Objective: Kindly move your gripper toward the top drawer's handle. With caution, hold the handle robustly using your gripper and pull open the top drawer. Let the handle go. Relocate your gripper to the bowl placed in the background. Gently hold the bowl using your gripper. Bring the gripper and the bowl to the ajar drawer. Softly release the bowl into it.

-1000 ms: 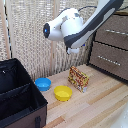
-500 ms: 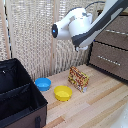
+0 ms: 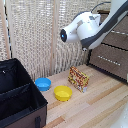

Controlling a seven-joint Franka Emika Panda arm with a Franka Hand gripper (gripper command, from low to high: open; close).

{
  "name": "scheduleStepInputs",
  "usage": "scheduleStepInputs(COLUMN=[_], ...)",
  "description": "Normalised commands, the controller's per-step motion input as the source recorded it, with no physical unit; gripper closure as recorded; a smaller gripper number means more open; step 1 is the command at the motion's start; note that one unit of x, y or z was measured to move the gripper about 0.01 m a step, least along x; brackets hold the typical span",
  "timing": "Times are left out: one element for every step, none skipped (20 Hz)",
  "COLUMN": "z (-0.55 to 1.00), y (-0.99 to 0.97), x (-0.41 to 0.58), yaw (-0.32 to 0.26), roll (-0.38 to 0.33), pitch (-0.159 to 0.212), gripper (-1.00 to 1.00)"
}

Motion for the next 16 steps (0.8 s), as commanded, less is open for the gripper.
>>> scheduleStepInputs(z=[0.01,0.01,0.00,0.00,0.00,0.00,0.03,0.07,0.09,0.12,0.14,0.07,0.02,0.00,0.00,0.00], y=[-0.80,-0.80,-0.83,-0.82,-0.82,-0.81,-0.78,-0.77,-0.75,-0.73,-0.71,-0.63,-0.59,-0.45,-0.28,-0.09], x=[0.000,0.000,0.000,-0.031,-0.071,-0.063,-0.034,0.000,0.000,0.000,0.000,0.017,0.051,0.063,0.031,0.000], yaw=[0.108,0.107,0.104,0.106,0.109,0.107,0.105,0.101,0.097,0.089,0.080,0.047,0.034,0.030,0.000,0.000], roll=[-0.033,-0.017,-0.001,0.000,0.000,0.000,0.025,0.046,0.065,0.085,0.110,0.112,0.122,0.086,0.031,0.016], pitch=[-0.109,-0.089,-0.070,-0.061,-0.043,-0.028,-0.017,-0.014,-0.011,-0.013,-0.009,0.000,0.000,0.009,0.000,0.000], gripper=[-1.00,-1.00,-1.00,-1.00,-1.00,-1.00,-1.00,-1.00,-1.00,-1.00,-1.00,-1.00,-1.00,-1.00,1.00,1.00])
